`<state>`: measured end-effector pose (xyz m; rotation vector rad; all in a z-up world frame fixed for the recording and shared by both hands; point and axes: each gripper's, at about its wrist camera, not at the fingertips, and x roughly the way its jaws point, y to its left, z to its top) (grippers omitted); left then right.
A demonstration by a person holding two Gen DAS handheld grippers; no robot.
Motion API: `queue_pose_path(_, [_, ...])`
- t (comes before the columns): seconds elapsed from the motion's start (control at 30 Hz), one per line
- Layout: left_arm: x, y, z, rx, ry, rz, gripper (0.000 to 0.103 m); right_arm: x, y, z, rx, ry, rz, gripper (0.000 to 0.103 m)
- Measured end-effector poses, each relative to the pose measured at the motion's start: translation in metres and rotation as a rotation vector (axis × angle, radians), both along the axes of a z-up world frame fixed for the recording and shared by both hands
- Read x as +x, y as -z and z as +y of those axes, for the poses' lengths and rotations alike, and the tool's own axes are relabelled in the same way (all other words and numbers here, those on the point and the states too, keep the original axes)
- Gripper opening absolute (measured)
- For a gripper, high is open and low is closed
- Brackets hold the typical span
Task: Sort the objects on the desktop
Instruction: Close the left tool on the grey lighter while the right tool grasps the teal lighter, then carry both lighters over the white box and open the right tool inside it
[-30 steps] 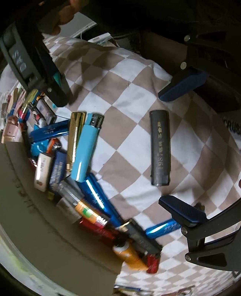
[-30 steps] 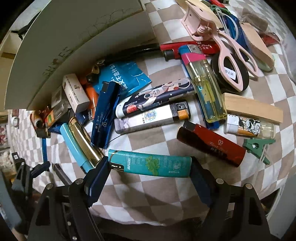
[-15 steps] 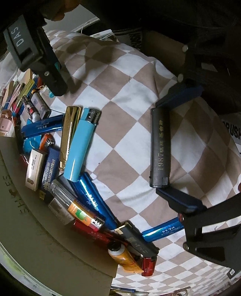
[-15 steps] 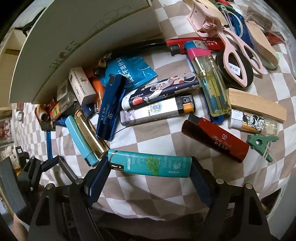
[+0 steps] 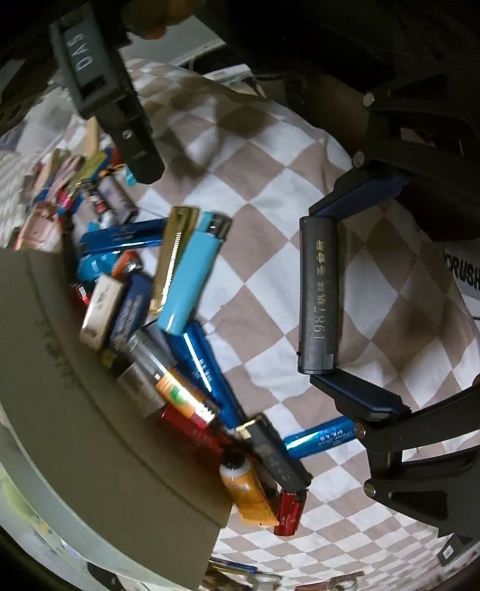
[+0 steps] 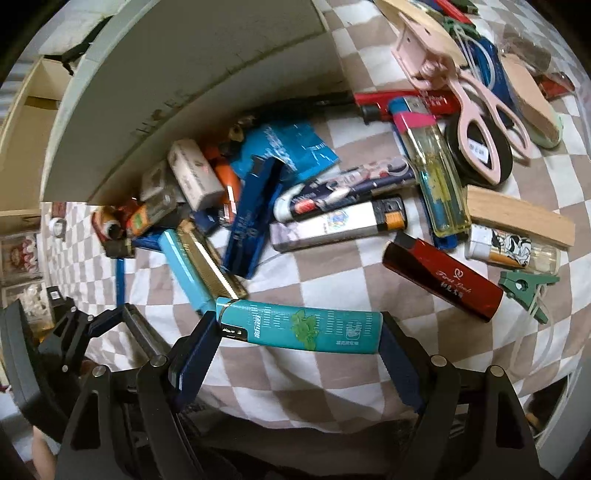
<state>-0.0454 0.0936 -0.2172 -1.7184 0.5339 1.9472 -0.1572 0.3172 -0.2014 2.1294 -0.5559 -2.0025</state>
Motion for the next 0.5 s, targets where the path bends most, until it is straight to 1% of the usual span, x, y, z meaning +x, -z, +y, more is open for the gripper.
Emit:
queue_pose_path(0.07, [-0.003, -0.007, 0.0, 0.001, -0.005, 0.032, 0.08, 0.023, 0.017, 0.016, -0.024, 0.007, 0.022, 0.084])
queue_pose_path(0.13, [-0.005, -0.015, 0.001, 0.005, -0.005, 0.066, 0.08, 0.036, 0.015, 0.015, -0.043, 0.012, 0.044, 0.084])
queue_pose_path(0.27, [-0.013, -0.034, -0.002, 0.053, -0.047, 0.104, 0.08, 0.06, 0.012, 0.011, -0.083, 0.022, 0.088, 0.084])
queue_pose_path(0.33, [-0.009, -0.041, 0.003, 0.068, -0.061, 0.133, 0.08, 0.061, 0.007, 0.005, -0.105, 0.031, 0.109, 0.084])
queue_pose_path(0.37, [-0.012, -0.05, -0.001, 0.077, -0.069, 0.143, 0.08, 0.062, 0.005, 0.0, -0.116, 0.035, 0.121, 0.084])
queue_pose_path(0.4, [-0.016, -0.065, -0.023, 0.087, -0.079, 0.153, 0.08, 0.064, 0.004, -0.009, -0.126, 0.037, 0.134, 0.084])
queue_pose_path(0.5, [-0.018, -0.077, -0.027, 0.124, -0.117, 0.195, 0.08, 0.061, -0.004, -0.032, -0.158, 0.046, 0.176, 0.084])
